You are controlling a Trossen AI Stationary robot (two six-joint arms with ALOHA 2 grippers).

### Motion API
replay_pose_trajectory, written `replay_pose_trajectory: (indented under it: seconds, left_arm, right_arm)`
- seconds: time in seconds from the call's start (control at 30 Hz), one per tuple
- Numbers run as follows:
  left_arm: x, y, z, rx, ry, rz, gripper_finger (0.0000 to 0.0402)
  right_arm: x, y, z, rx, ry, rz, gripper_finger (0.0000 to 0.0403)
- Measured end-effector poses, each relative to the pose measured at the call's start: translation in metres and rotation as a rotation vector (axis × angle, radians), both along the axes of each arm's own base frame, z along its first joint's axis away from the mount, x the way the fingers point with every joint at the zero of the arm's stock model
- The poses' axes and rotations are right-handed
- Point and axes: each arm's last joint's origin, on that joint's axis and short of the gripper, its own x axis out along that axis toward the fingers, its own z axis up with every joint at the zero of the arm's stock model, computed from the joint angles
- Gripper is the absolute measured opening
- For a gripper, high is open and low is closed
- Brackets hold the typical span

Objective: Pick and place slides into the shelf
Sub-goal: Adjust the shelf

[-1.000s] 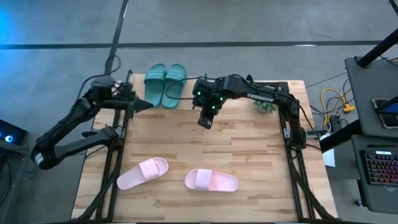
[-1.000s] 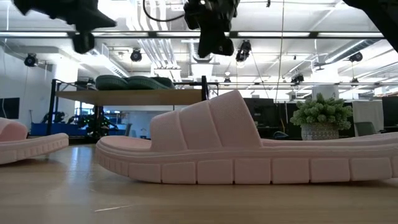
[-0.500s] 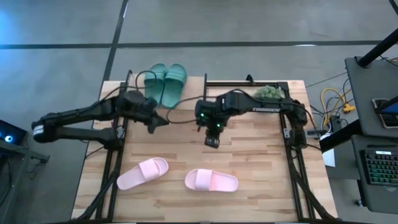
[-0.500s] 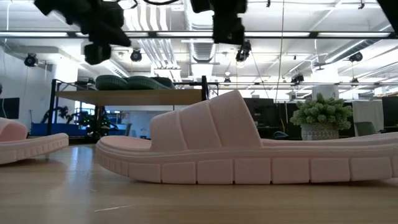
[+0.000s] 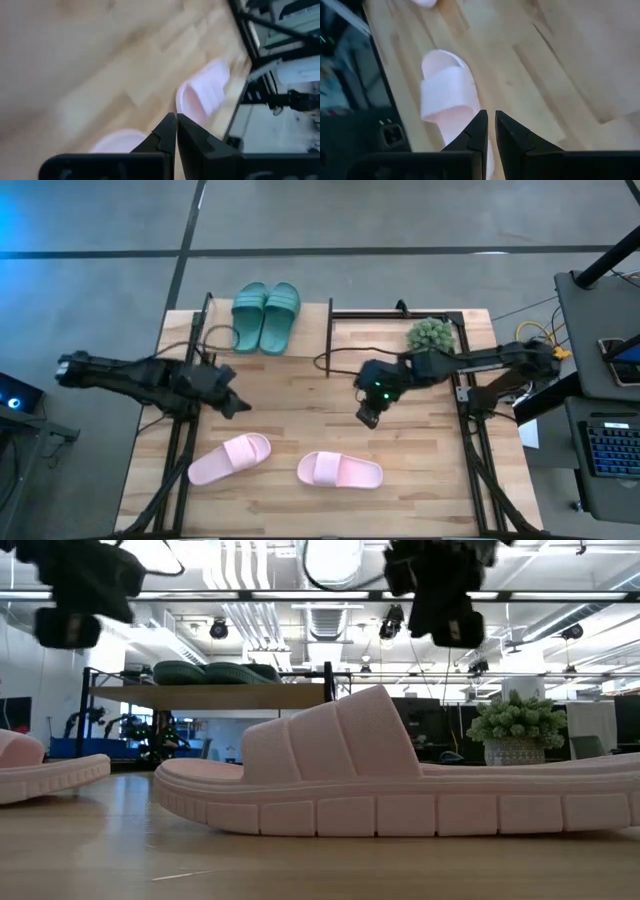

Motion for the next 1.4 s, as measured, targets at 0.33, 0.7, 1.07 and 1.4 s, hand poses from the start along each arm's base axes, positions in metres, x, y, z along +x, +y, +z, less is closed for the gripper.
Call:
replay_pose_trajectory:
  seconds: [0.33,0.7,1.07,1.4]
  left_arm:
    - [-0.004,-0.058,-0.014,-0.205,0.191,0.054,0.0000]
    - [-0.008,-0.082,-0.031,-0.161,0.347,0.264,0.0000]
    - [-0.018,-0.084,-0.010,-0.071,0.369,0.238,0.0000]
    - [-0.026,-0.100,-0.024,-0.076,0.514,0.171,0.0000]
  right_arm:
    - [-0.035,0.005,-0.029,-0.008,-0.031,-0.215,0.0029]
    - [-0.022,-0.017,-0.029,-0.099,-0.200,-0.310,0.0029]
    - [0.033,-0.059,-0.046,-0.027,-0.289,-0.376,0.0028]
    - [0.079,-0.071,-0.043,-0.211,-0.275,-0.432,0.0028]
